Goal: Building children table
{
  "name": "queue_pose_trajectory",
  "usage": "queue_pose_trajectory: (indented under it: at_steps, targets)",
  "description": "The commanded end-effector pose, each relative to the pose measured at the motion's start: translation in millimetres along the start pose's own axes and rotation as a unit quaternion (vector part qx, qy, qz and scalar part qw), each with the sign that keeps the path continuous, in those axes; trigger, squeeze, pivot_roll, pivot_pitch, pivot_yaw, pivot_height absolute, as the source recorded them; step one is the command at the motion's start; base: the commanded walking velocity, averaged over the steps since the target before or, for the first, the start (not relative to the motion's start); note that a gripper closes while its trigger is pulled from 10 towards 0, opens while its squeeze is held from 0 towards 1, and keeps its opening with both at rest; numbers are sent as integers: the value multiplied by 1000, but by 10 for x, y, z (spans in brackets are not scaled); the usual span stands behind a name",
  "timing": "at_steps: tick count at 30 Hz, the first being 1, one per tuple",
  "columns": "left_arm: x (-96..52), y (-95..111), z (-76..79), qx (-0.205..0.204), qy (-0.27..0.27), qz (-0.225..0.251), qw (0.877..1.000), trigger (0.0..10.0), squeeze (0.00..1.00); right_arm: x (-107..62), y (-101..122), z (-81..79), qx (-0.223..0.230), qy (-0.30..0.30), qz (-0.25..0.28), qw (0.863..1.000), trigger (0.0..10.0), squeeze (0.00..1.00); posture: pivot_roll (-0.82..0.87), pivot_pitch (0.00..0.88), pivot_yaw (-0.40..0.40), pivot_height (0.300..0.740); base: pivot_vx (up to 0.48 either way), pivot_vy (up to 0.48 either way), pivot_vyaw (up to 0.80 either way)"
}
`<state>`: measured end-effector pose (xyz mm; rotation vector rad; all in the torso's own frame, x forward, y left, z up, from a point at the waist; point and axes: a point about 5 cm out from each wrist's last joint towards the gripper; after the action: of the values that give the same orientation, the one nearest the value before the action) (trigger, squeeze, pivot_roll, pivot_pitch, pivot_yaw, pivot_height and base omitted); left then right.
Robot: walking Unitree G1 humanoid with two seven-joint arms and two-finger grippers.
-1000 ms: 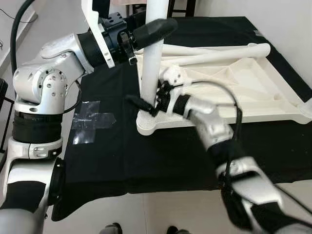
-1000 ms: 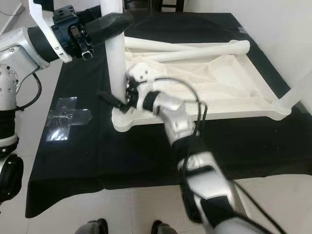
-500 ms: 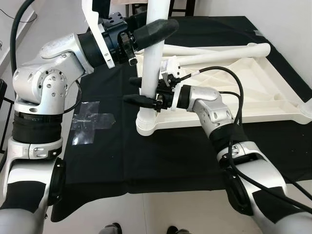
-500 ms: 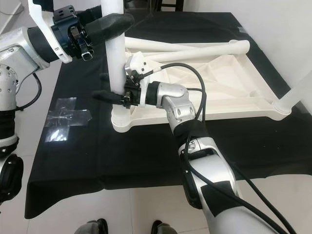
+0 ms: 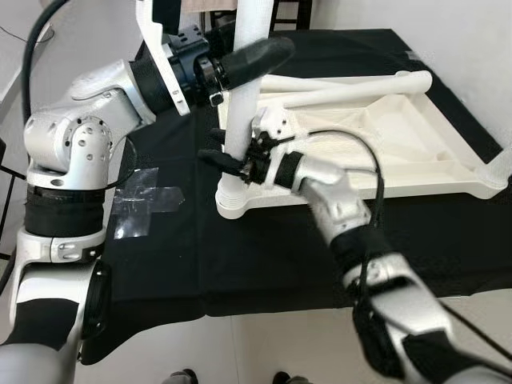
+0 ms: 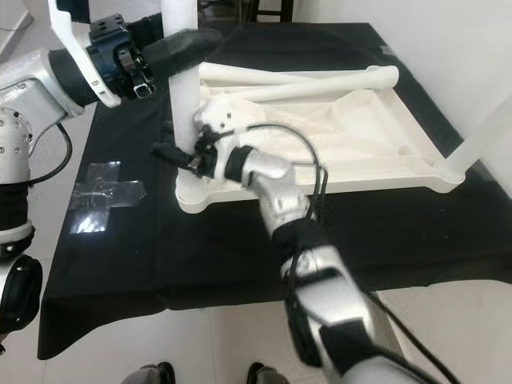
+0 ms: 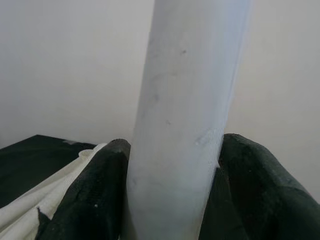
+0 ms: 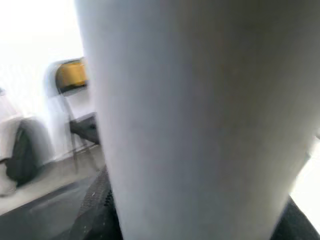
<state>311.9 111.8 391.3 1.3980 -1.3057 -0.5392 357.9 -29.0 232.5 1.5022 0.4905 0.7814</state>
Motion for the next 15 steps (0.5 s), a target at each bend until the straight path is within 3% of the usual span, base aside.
queue_pose_trajectory:
  at_steps: [1, 2, 3, 5, 6, 15]
  targets:
    - [53, -7, 74, -14, -30, 0, 999, 10000, 0, -310, -582, -8, 43, -176, -109, 977, 0, 0, 162, 242, -64, 740, 0, 0, 0]
    - [53, -7, 74, -14, -30, 0, 999, 10000, 0, -310, -582, -8, 43, -176, -109, 977, 0, 0, 162, 242, -64, 740, 0, 0, 0]
    - [44, 6, 40, -13, -23, 1, 1000, 10000, 0, -346, -694, -202, 65, -203, -115, 970, 0, 0, 153, 221, -58, 740, 0, 0, 0]
    - [50, 8, 34, -11, -22, 1, 1000, 10000, 0, -295, -680, -231, 66, -187, -113, 974, 0, 0, 153, 221, -58, 740, 0, 0, 0]
    - [59, 17, 39, -10, -24, 2, 1000, 10000, 0, -169, -546, -171, 58, -182, -90, 977, 0, 0, 152, 215, -66, 740, 0, 0, 0]
    - [46, 3, 48, -2, -12, 3, 1000, 10000, 0, -83, -407, -72, 32, -161, -97, 982, 0, 0, 149, 208, -84, 740, 0, 0, 0]
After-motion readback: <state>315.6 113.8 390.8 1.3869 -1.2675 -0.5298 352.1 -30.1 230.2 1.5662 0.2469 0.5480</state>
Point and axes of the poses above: a point about 5 cm out from each wrist's last joint towards the gripper, its own x axis pointing out of the wrist towards the gripper, its own y axis along the axis of the wrist's last joint, z = x × y, and after that the axes turned 5 degrees about x, right-handed
